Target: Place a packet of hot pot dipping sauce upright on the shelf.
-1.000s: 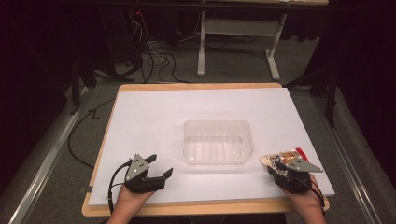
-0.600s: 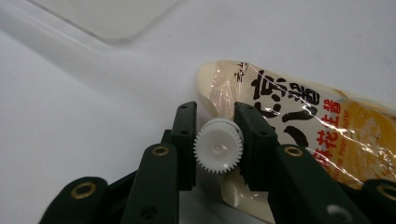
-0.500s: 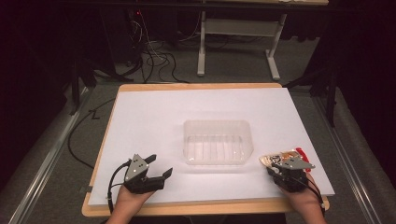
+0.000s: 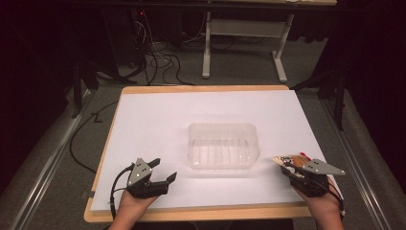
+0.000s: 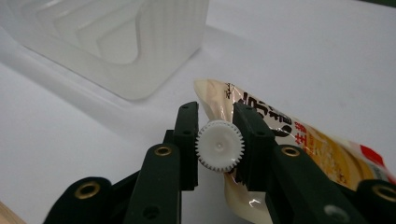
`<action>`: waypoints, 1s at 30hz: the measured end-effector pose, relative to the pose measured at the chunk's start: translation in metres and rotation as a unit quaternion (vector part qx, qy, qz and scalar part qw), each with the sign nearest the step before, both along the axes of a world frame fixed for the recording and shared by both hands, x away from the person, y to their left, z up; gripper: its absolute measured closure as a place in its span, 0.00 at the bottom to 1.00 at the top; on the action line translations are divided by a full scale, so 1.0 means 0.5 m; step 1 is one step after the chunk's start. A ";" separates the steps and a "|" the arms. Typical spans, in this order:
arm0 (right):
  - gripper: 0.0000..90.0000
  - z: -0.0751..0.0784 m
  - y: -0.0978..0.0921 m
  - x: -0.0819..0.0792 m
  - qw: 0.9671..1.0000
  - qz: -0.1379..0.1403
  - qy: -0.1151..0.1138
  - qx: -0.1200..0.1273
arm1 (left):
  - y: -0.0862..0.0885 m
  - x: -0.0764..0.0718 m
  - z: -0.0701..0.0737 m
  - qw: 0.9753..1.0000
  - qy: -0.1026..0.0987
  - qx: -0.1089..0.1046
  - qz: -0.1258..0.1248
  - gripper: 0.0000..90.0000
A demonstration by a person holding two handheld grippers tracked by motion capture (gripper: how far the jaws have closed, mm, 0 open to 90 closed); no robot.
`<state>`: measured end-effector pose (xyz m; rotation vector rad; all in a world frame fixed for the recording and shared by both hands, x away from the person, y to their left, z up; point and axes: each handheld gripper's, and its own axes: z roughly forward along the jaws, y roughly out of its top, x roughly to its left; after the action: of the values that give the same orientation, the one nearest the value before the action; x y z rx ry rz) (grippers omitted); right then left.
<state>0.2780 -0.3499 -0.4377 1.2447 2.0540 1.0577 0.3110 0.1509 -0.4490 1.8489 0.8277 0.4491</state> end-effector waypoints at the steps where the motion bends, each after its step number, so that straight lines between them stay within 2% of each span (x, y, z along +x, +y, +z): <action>1: 0.82 0.004 -0.002 -0.002 1.000 0.001 -0.006 0.006 | 0.000 0.000 0.000 1.000 0.000 0.001 -0.001 0.25; 5: 0.82 0.024 -0.008 -0.005 0.999 -0.003 -0.031 0.023 | -0.001 0.000 -0.001 1.000 0.000 0.002 -0.003 0.25; 6: 0.82 0.024 -0.008 -0.005 0.999 -0.003 -0.031 0.023 | -0.001 0.000 -0.001 1.000 0.000 0.002 -0.003 0.25; 7: 0.82 0.037 -0.010 -0.008 0.998 -0.004 -0.045 0.033 | -0.001 -0.001 -0.001 1.000 0.000 0.001 -0.002 0.25; 8: 0.82 0.037 -0.010 -0.008 0.998 -0.004 -0.045 0.033 | -0.001 -0.001 -0.001 1.000 0.000 0.001 -0.002 0.25; 10: 0.82 0.048 -0.013 -0.012 0.998 -0.006 -0.059 0.038 | 0.000 0.000 -0.001 1.000 0.001 -0.001 -0.001 0.25; 11: 0.82 0.059 -0.017 -0.016 0.996 -0.010 -0.073 0.048 | 0.002 0.001 -0.001 1.000 0.003 -0.002 0.001 0.25; 14: 0.82 0.070 -0.022 -0.020 0.994 -0.016 -0.086 0.058 | 0.003 0.002 -0.002 1.000 0.004 -0.004 0.003 0.25; 15: 0.82 0.079 -0.028 -0.022 0.992 -0.022 -0.100 0.071 | 0.004 0.002 -0.001 1.000 0.003 -0.005 0.004 0.25; 16: 0.82 0.079 -0.028 -0.022 0.992 -0.022 -0.100 0.071 | 0.004 0.002 -0.001 1.000 0.003 -0.005 0.004 0.25; 17: 0.82 0.089 -0.035 -0.025 0.990 -0.030 -0.112 0.082 | 0.006 0.000 0.000 1.000 0.002 -0.005 0.006 0.25; 18: 0.82 0.089 -0.035 -0.025 0.990 -0.030 -0.112 0.082 | 0.006 0.000 0.000 1.000 0.002 -0.005 0.006 0.25; 19: 0.82 0.097 -0.041 -0.027 0.987 -0.038 -0.122 0.097 | 0.009 -0.002 0.000 1.000 0.002 -0.004 0.007 0.25; 20: 0.82 0.097 -0.041 -0.027 0.987 -0.038 -0.122 0.097 | 0.009 -0.002 0.000 1.000 0.002 -0.004 0.007 0.25; 25: 0.82 0.109 -0.048 -0.024 0.982 -0.044 -0.143 0.119 | 0.022 -0.012 0.002 1.000 0.001 -0.006 0.016 0.26; 30: 0.82 0.115 -0.040 -0.015 0.980 -0.044 -0.153 0.122 | 0.034 -0.021 0.002 1.000 -0.001 -0.005 0.023 0.26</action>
<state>0.2704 -0.3697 -0.3802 1.1889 1.6623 1.3951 0.3007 0.1678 -0.4479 1.8238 0.8700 0.4754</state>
